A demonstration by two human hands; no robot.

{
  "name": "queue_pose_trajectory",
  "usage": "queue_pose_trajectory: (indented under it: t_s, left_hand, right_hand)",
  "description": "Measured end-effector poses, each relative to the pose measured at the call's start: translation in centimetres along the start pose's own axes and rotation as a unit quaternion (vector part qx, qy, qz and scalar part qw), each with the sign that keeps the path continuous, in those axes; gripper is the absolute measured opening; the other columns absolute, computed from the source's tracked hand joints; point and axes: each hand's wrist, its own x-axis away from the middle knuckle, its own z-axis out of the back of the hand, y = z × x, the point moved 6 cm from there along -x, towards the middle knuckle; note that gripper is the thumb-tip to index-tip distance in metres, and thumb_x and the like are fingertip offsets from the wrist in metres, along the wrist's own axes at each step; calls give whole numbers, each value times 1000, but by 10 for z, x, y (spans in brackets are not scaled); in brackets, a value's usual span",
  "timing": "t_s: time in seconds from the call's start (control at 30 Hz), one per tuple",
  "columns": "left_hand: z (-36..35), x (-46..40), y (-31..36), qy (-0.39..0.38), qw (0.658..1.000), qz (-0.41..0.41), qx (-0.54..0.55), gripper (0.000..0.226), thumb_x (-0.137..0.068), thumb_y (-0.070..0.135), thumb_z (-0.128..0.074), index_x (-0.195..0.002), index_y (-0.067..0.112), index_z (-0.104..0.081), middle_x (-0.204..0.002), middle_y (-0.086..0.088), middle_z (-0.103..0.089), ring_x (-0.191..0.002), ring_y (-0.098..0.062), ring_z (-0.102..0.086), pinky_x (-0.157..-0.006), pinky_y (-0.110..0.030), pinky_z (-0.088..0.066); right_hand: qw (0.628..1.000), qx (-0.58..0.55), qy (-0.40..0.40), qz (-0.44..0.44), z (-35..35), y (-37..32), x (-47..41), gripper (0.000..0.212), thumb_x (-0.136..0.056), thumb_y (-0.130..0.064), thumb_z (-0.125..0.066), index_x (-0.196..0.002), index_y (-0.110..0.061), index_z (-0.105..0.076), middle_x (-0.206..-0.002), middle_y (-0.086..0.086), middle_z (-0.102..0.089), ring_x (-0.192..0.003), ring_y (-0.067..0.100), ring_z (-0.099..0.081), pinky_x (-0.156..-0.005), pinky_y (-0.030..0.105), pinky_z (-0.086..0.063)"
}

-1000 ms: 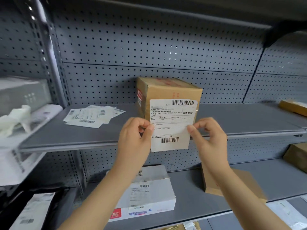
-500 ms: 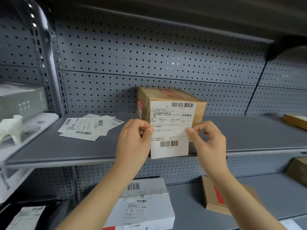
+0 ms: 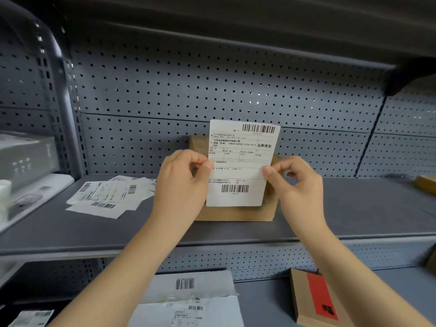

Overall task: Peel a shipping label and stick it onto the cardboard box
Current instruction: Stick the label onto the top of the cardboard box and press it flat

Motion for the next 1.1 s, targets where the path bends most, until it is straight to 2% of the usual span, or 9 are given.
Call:
queue_pose_trajectory:
  t_s: [0.17, 0.27, 0.33, 0.47, 0.6, 0.67, 0.8, 1.0, 1.1]
  left_hand:
    - [5, -24, 21, 19, 1000, -21, -4, 9, -88, 25, -55, -79, 26, -59, -84, 16, -57, -86, -14, -53, -75, -26, -38]
    - [5, -40, 31, 24, 999, -25, -9, 10, -88, 26, -55, -79, 26, -60, -79, 15, -57, -80, -12, -51, -74, -27, -39]
    - [6, -50, 37, 24, 999, -24, -7, 11, -88, 26, -55, -82, 23, -63, -80, 14, -58, -74, -5, -50, -72, -25, -40]
    - [4, -70, 46, 0, 1000, -16, 25, 14, -89, 24, -55, -86, 20, -67, -80, 17, -64, -71, 4, -57, -60, -5, -42]
    - [1, -85, 50, -22, 999, -3, 46, 16, -90, 23, -55, -77, 26, -65, -76, 22, -61, -70, 7, -56, -56, 4, -38]
    - [-2, -92, 48, -35, 998, 9, 54, 20, -90, 23, -55, -73, 28, -65, -75, 21, -62, -70, 6, -56, -54, 6, -35]
    - [-11, -105, 38, -59, 995, 47, 69, 20, -89, 22, -56, -73, 26, -67, -76, 21, -62, -72, 6, -55, -48, 5, -33]
    - [-22, -116, 25, -78, 989, 99, 80, 12, -87, 20, -59, -92, 17, -69, -76, 14, -60, -70, 4, -50, -47, 2, -36]
    - [-27, -119, 18, -80, 986, 127, 68, 17, -86, 21, -60, -87, 7, -70, -79, 3, -65, -74, -10, -55, -61, -15, -41]
  right_hand:
    - [1000, -21, 14, 11, 2, -12, -24, 14, -82, -20, -69, -71, -12, -64, -82, 2, -66, -75, 7, -54, -72, 15, -42]
    - [999, -23, 23, 9, 2, -16, -39, 14, -81, -24, -69, -71, -14, -64, -80, -2, -68, -78, 14, -60, -81, 36, -48]
    - [999, -31, 22, 7, 1, -19, -49, 15, -81, -25, -69, -72, -14, -65, -79, -3, -69, -75, 14, -61, -80, 40, -49]
    - [999, -40, 3, 4, 1, -28, -73, 17, -81, -23, -70, -73, -8, -68, -75, -3, -70, -67, 12, -56, -71, 30, -47]
    - [998, -49, -28, -3, 1, -32, -94, 21, -80, -24, -71, -66, -9, -67, -82, 20, -71, -73, 35, -60, -73, 38, -52]
    - [998, -41, -46, -12, 0, -32, -102, 21, -79, -24, -71, -61, -15, -66, -84, 21, -71, -74, 28, -61, -68, 25, -48]
    - [994, -40, -87, -51, -5, -27, -113, 23, -78, -24, -72, -57, -20, -64, -72, -6, -70, -77, 3, -63, -67, 15, -36]
    - [990, -21, -114, -76, -12, -16, -125, 22, -78, -22, -73, -58, -16, -65, -65, -10, -63, -73, 0, -59, -66, 15, -35]
    - [987, -13, -130, -92, -15, -9, -129, 14, -78, -20, -72, -69, -10, -70, -67, -9, -65, -67, -4, -59, -62, 14, -36]
